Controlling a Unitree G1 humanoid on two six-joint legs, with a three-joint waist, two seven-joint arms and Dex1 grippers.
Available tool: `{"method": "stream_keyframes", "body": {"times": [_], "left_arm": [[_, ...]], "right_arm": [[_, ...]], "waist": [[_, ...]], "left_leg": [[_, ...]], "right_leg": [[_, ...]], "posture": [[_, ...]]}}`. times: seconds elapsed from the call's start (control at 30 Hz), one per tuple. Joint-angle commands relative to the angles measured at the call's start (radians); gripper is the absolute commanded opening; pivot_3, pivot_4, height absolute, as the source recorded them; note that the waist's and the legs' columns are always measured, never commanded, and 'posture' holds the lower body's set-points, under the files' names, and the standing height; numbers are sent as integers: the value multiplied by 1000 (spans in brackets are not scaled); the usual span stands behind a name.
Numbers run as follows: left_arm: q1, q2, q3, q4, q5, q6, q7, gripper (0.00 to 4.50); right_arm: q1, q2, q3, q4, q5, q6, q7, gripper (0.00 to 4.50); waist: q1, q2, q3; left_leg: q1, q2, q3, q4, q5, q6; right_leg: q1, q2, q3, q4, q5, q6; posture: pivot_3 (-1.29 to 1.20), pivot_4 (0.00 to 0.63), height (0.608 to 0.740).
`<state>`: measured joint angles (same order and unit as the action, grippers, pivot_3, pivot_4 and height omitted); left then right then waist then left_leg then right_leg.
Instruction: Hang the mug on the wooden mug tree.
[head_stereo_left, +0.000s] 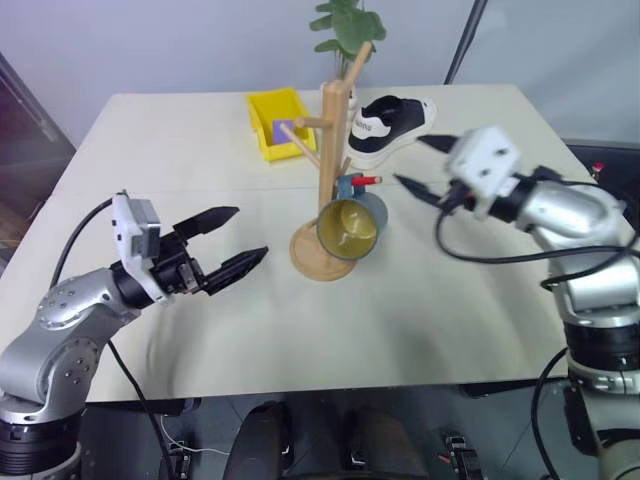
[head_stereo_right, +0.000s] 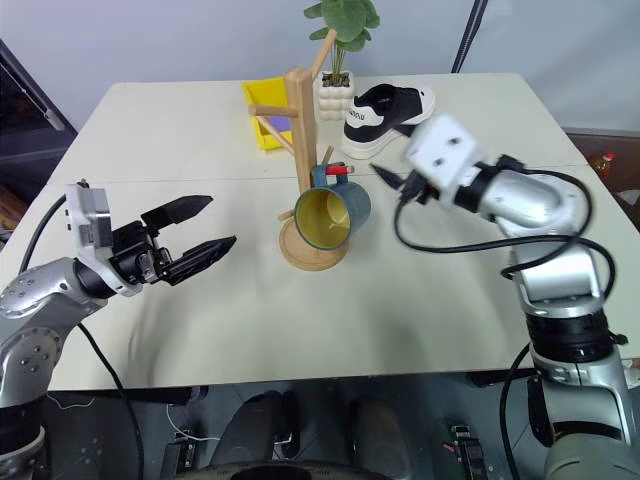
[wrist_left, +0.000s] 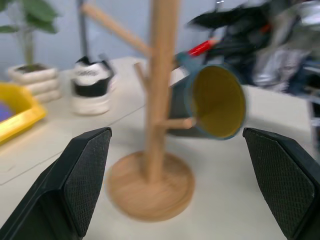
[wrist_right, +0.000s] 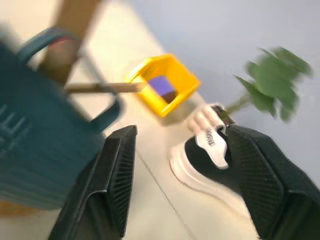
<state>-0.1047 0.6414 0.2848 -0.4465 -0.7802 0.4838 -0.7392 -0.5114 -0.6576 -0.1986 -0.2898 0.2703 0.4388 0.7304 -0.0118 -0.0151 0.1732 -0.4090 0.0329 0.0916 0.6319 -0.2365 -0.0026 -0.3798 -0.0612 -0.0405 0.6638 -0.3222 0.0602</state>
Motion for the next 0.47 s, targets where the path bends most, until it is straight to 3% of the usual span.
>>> {"method": "stream_keyframes", "body": {"times": [0.03,0.2,0.47], "left_arm": [[9,-70,2,90,110,-65,116,4500],[44,-164,-34,228,309,-173,250,4500],[73,-245,-25,244,350,-227,295,4500]], "right_arm": [[109,75,-145,52,109,22,-60,2928],[238,207,-138,171,80,-128,-128,2928],[283,276,-89,212,88,-238,-127,2928]], "waist": [[0,-1,-1],[-8,0,0],[-3,0,0]], "left_leg": [[1,0,0,0,0,0],[2,0,1,0,0,0],[0,0,2,0,0,0]], "right_leg": [[1,0,0,0,0,0],[0,0,0,1,0,0],[-2,0,1,2,0,0]], "posture": [[0,150,740],[0,150,740],[0,150,740]]}}
